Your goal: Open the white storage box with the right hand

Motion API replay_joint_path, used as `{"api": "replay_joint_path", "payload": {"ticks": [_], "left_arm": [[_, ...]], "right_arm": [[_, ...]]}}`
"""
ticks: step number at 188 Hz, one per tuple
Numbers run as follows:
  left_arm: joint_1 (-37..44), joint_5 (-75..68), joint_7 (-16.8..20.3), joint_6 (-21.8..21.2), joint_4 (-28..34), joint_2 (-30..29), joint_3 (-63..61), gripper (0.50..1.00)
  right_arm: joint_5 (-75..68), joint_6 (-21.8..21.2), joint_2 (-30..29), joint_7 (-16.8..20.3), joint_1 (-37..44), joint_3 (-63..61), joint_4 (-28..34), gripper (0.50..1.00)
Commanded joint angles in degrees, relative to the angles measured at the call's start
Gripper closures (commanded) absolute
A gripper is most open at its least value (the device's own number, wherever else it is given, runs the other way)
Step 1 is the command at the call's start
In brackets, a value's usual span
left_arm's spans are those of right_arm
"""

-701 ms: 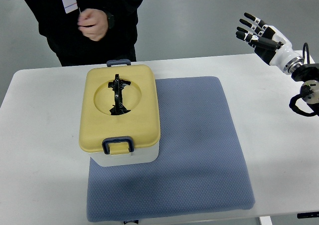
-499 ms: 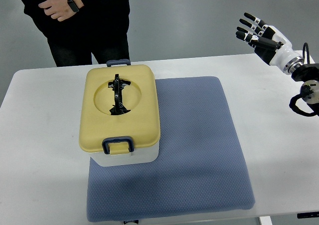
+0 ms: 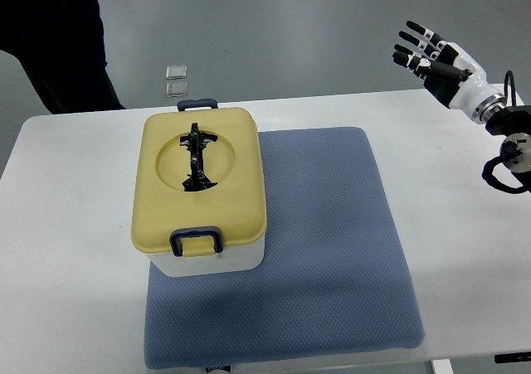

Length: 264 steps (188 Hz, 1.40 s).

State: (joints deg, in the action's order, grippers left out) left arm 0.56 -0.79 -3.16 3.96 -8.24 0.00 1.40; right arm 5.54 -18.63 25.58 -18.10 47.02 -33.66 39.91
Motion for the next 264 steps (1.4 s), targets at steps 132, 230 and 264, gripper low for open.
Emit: {"api": "replay_joint_path", "payload": {"ticks": [132,230,264], "left_arm": [[-0.04,0.0,0.0,0.0,-0.03,0.0,0.0,0.5],[0.05,0.0,0.0,0.0,-0.03,0.0,-0.08,0.5],[0.05,0.0,0.0,0.0,0.06,0.0,-0.08,0.5]], "right_arm": [[35.33,0.09,0.0,-3.6,4.74,0.09,7.82,0.576],[61.25,2.46,-2.64,-4.57,10.02,0.61,16.78,0.577],[67.67,4.66,-5.71,-5.45,10.81,1.32,18.37,0.579]]}}
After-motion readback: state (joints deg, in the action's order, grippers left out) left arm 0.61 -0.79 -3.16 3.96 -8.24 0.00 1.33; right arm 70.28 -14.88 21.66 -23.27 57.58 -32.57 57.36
